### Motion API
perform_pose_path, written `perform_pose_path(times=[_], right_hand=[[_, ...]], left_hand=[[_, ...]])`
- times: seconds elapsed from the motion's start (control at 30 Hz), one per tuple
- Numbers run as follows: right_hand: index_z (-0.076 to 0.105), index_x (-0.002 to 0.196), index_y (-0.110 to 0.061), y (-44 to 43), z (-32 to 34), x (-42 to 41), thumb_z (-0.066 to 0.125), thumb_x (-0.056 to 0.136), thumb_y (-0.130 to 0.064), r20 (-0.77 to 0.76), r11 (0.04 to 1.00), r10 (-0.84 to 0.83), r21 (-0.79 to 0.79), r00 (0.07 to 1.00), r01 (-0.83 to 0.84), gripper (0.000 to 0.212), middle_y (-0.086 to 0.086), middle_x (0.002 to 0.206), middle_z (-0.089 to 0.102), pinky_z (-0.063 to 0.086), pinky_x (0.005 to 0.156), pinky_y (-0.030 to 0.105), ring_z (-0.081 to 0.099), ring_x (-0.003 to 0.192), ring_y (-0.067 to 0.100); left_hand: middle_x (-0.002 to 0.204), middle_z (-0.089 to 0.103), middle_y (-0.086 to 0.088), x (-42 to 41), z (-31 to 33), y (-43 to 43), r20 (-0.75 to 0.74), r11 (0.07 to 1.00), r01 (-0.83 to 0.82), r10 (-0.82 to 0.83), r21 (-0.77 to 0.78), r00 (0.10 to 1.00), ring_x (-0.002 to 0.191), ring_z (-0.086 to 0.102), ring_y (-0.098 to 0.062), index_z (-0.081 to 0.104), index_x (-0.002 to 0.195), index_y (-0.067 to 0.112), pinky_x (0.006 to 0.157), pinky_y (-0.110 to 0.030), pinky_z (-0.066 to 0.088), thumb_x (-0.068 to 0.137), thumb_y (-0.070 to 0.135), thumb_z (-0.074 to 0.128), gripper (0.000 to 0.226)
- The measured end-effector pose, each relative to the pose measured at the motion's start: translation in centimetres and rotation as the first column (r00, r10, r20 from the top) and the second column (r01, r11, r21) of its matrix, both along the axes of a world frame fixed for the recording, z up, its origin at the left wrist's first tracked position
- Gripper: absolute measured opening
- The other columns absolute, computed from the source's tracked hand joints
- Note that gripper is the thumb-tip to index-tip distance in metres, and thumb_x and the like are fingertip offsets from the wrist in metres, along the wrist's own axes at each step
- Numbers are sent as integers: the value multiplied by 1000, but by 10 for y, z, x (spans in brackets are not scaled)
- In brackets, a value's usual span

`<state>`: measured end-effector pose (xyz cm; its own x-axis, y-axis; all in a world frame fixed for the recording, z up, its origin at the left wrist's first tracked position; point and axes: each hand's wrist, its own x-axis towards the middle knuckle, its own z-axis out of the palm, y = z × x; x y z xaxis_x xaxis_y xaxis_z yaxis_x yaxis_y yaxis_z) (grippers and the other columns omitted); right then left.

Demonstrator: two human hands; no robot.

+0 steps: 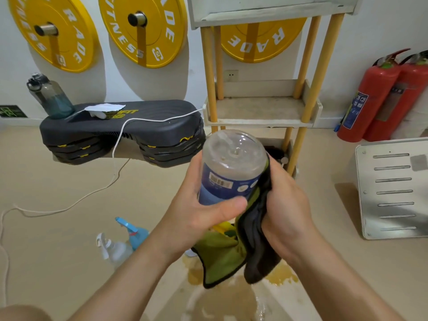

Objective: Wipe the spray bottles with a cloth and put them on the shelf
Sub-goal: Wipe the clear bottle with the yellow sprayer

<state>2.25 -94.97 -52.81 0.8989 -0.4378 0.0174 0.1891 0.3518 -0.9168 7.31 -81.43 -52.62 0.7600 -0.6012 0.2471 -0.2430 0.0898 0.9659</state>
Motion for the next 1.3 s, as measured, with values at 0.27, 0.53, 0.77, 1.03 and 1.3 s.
perform_pose_path(times=[0.27,0.53,0.77,1.03,1.3], right_hand=[[52,142,-21,28,2,-13,48,101,-27,216,997,-21,72,976,5,42,-3,137,62,45,109,42,57,129,15],[71,112,-23,-9,27,-8,63,90,-13,94,996,71,-61,993,-66,26,-4,105,77,58,83,24,71,99,8],[70,113,-12,-50,30,-2,72,73,-18,-25,934,339,-111,941,-339,40,10,107,74,59,75,28,71,94,21],[63,116,-19,-64,39,0,77,77,-19,-152,783,546,-257,824,-566,42,3,105,72,58,75,29,71,97,23],[71,94,-19,-25,20,3,57,99,-25,-75,911,-14,-413,997,-18,16,1,85,73,58,78,41,70,82,17]], left_hand=[[119,69,11,-1,3,-16,-18,974,-177,176,-139,984,111,65,-5,49,129,19,86,-14,50,74,23,81,64],[115,71,7,-3,-5,-16,15,990,-136,137,-44,990,106,67,-6,55,128,24,84,-18,52,62,2,85,75],[120,68,8,-4,0,-13,101,987,-151,145,56,984,112,65,-12,57,130,27,87,-20,53,51,12,96,90],[120,69,4,0,3,-6,-8,986,-40,42,163,999,111,67,-17,55,135,29,86,-29,56,54,9,94,92],[118,70,11,-8,-2,-5,24,966,-99,96,237,995,107,68,-11,55,135,36,84,-28,57,56,11,94,92]])
